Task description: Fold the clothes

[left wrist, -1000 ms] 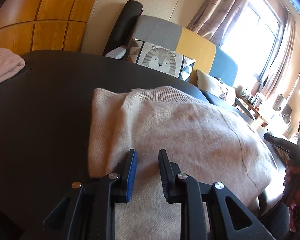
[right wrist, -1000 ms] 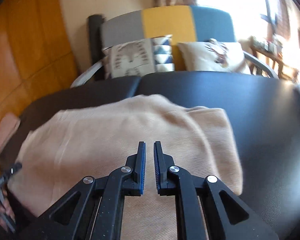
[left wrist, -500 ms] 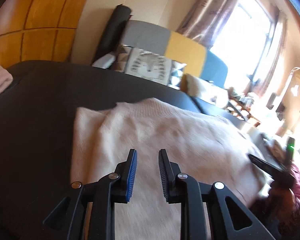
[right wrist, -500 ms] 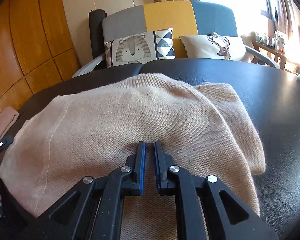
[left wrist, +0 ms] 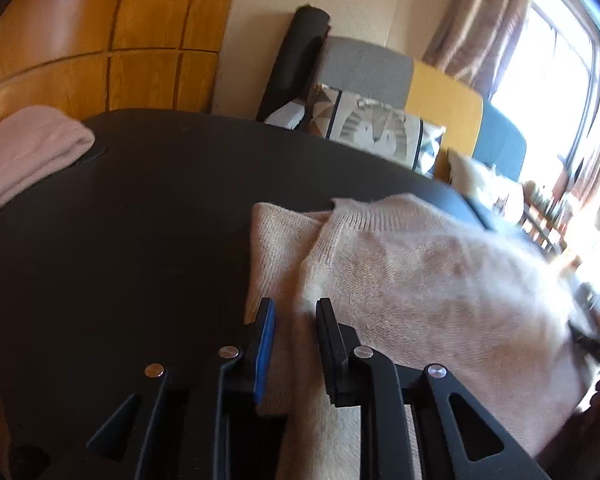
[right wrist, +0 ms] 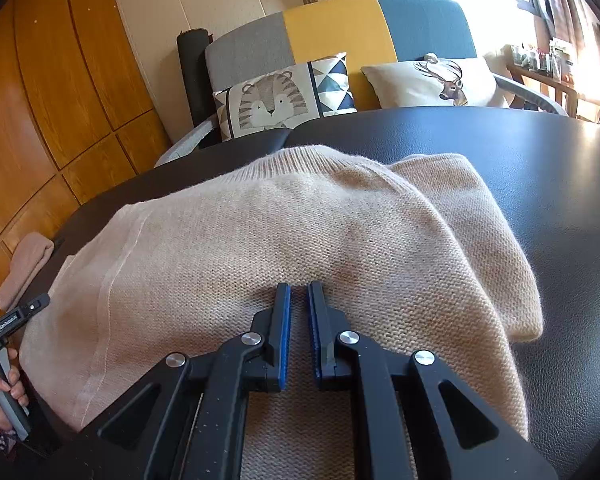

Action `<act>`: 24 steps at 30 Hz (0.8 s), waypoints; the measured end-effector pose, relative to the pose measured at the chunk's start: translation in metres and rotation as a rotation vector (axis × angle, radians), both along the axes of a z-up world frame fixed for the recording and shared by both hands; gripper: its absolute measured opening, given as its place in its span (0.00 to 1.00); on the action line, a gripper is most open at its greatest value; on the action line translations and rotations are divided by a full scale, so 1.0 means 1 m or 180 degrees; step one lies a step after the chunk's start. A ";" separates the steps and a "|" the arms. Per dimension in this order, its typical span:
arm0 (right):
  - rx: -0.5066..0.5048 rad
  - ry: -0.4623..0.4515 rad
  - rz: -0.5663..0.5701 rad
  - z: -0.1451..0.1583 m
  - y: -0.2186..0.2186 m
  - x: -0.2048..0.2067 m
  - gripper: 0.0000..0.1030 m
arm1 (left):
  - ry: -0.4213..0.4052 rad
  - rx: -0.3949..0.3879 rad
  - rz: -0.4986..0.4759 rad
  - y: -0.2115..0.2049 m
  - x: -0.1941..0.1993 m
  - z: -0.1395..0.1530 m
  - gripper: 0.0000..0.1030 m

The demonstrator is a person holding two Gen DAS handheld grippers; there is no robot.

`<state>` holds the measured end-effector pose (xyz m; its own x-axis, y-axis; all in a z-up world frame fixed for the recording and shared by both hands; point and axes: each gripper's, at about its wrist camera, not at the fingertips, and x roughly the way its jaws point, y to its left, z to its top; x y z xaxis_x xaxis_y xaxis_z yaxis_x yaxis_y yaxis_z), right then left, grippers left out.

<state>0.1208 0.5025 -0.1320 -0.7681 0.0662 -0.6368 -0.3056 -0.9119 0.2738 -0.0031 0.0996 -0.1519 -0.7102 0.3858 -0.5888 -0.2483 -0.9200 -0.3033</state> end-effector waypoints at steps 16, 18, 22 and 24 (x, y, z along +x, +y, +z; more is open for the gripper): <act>0.0107 -0.0311 0.1009 0.011 -0.089 0.010 0.09 | 0.0167 -0.0645 -0.0811 0.042 0.046 -0.001 0.21; 0.0106 -0.0349 0.1001 -0.001 -0.087 0.019 0.09 | 0.0215 -0.0774 -0.0833 0.043 0.050 -0.001 0.21; -0.0178 -0.0317 0.0972 -0.002 -0.076 0.025 0.09 | 0.0231 -0.0794 -0.0813 0.044 0.053 0.004 0.21; -0.0295 -0.0206 0.0901 0.005 -0.066 0.029 0.09 | 0.0286 -0.0644 -0.0829 0.046 0.052 0.012 0.21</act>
